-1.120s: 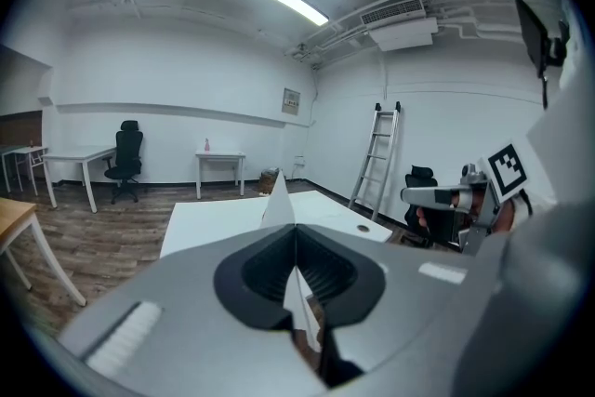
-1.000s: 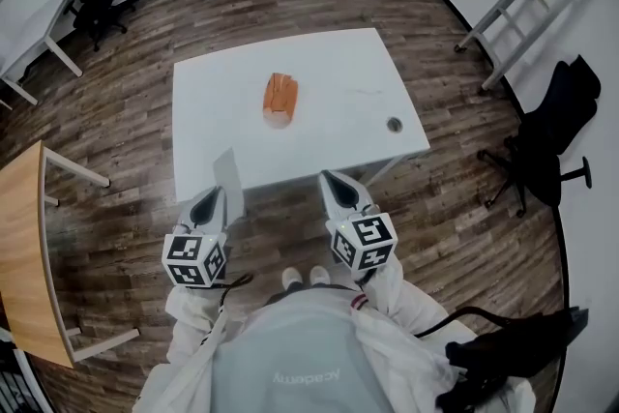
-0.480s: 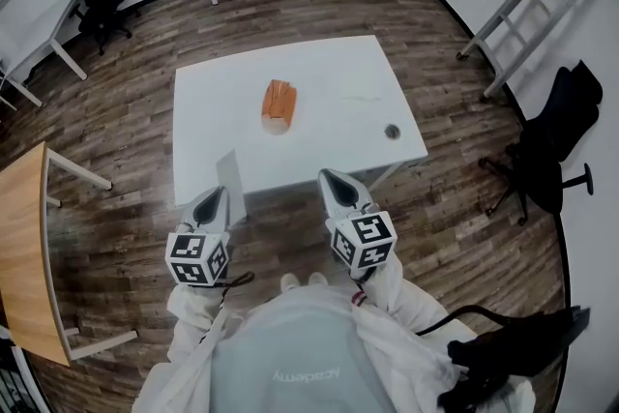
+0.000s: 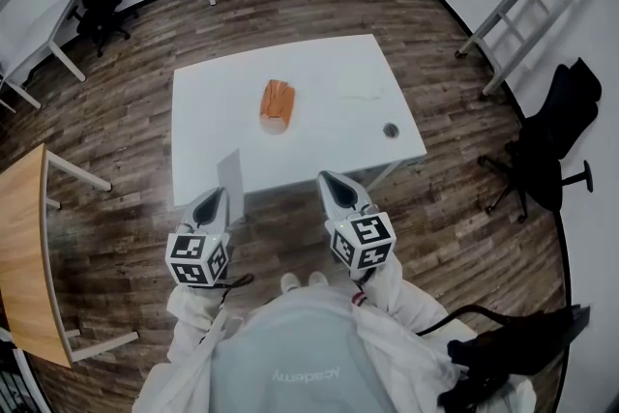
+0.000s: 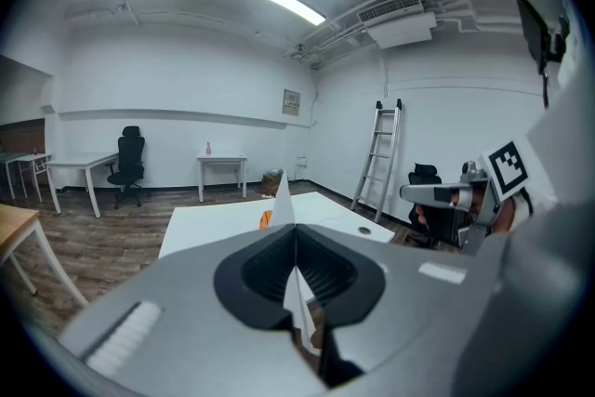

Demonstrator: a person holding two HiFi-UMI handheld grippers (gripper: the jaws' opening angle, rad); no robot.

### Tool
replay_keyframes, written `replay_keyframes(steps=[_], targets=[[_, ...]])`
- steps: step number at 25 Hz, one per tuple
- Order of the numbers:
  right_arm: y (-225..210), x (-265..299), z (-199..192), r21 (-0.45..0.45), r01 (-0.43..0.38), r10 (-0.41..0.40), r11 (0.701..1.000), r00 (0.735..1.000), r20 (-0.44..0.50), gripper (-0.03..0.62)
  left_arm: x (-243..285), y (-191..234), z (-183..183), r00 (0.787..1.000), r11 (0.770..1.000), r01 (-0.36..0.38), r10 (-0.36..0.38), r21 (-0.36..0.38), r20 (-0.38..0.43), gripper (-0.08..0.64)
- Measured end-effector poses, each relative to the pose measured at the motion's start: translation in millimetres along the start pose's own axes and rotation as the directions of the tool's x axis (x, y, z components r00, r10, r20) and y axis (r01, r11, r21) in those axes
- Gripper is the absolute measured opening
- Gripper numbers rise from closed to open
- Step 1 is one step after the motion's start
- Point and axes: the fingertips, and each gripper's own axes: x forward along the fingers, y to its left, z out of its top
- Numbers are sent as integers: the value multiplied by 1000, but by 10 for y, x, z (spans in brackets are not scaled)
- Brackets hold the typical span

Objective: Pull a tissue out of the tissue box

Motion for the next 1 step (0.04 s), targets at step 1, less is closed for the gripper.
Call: replay_keyframes(steps=[1], targets=[[0,2,1,0,0,0,1000,1000,0,-2,-1,3,-1,1000,1000,-1,1,0,-1,2]])
